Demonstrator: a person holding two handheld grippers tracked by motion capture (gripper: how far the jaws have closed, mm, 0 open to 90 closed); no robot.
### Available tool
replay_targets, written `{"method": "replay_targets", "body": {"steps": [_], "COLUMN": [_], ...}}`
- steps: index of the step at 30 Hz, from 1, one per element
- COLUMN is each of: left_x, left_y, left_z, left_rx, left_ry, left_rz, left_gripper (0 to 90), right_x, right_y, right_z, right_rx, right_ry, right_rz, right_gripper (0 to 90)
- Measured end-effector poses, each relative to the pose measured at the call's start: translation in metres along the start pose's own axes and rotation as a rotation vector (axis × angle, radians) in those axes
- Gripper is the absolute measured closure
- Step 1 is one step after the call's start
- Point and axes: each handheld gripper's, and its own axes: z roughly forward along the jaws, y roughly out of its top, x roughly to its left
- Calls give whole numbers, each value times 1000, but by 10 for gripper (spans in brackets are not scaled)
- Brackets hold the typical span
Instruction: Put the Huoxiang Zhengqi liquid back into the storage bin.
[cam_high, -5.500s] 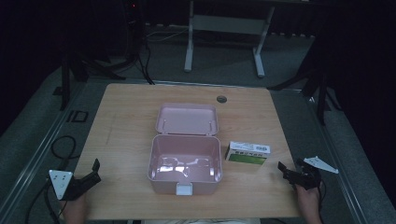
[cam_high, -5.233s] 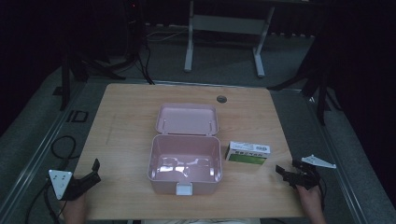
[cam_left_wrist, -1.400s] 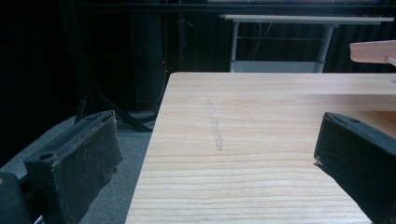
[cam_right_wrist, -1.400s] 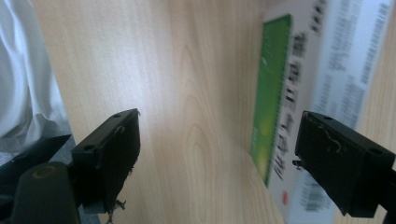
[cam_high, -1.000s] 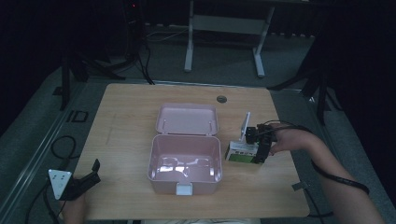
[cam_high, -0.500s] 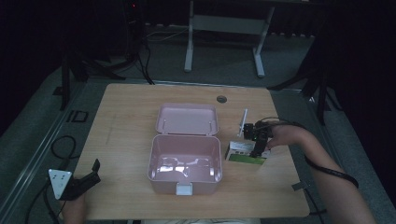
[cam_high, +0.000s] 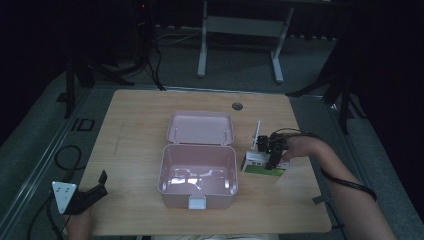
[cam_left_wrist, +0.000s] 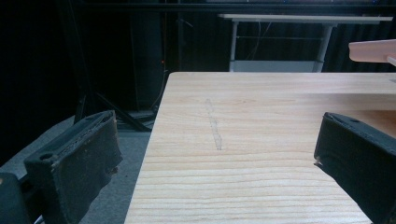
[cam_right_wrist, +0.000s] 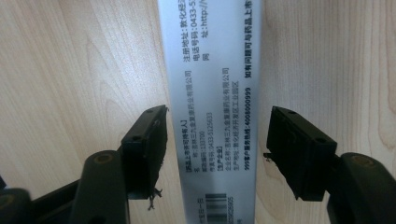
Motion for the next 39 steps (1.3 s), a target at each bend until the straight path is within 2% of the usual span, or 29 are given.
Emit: {"method": "replay_targets", "body": {"steps": [7,12,16,18,23,29,39], "left_x": [0,0,0,0,0,0,0], "left_y": [0,0,0,0,0,0,0], "left_z": [0,0,0,0,0,0,0], "left_rx": [2,2,2,2,1,3,3], "left_ry": [-1,-1,-1,-1,-1,0,0], "left_rz": [1,1,1,1,0,4,4], "left_gripper": [4,4,4,4,4,4,4], "right_x": [-1,-1,-2,-2,-1,0,20], "right_y": [-1,0,1,1,1,-5,-12], "right_z": [8,11,12,11,10,5,-13], "right_rx": [3,10,12,9,16,26,5], "right_ry": [-1,30,34,37,20,30,41], "right_rz": [-2,-4,-1,24,8,26,1], "right_gripper": [508,586,595,613,626,629,632]}}
